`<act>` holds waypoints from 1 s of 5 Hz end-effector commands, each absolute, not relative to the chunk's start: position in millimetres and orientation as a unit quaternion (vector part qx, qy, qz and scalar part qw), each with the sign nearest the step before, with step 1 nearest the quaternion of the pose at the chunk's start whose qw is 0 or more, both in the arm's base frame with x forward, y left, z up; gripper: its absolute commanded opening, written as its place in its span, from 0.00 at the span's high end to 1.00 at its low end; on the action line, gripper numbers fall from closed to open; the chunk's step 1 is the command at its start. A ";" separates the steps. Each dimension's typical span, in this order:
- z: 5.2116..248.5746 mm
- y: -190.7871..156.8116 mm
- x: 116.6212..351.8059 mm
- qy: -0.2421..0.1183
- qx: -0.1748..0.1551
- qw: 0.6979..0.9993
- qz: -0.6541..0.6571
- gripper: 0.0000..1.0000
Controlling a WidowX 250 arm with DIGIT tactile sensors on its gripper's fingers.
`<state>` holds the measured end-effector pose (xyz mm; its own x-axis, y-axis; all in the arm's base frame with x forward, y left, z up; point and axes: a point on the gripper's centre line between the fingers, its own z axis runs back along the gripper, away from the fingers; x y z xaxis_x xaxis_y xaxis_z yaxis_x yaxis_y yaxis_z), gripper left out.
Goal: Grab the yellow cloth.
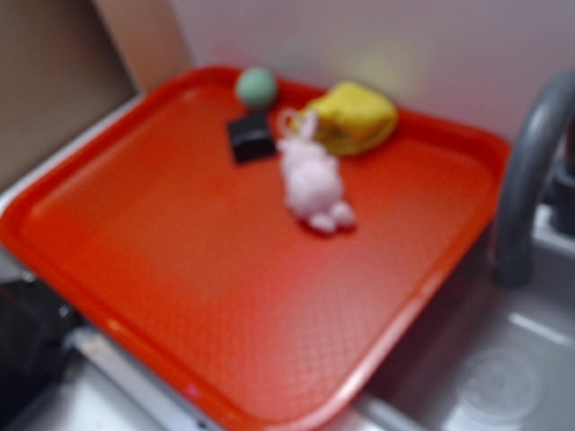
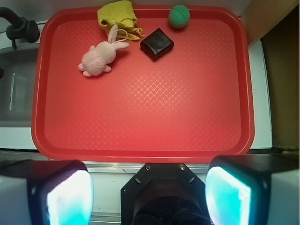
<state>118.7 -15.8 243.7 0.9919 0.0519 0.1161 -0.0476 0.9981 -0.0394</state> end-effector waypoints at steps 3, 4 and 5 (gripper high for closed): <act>208.8 -56.3 218.1 -0.121 -0.030 0.991 -0.046 0.00; 174.7 -60.2 268.8 -0.128 -0.031 0.991 -0.026 0.00; 174.7 -60.2 268.8 -0.128 -0.031 0.991 -0.026 0.00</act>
<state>261.9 -61.5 157.3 0.9783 -0.0614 0.1980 0.0717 0.9964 -0.0452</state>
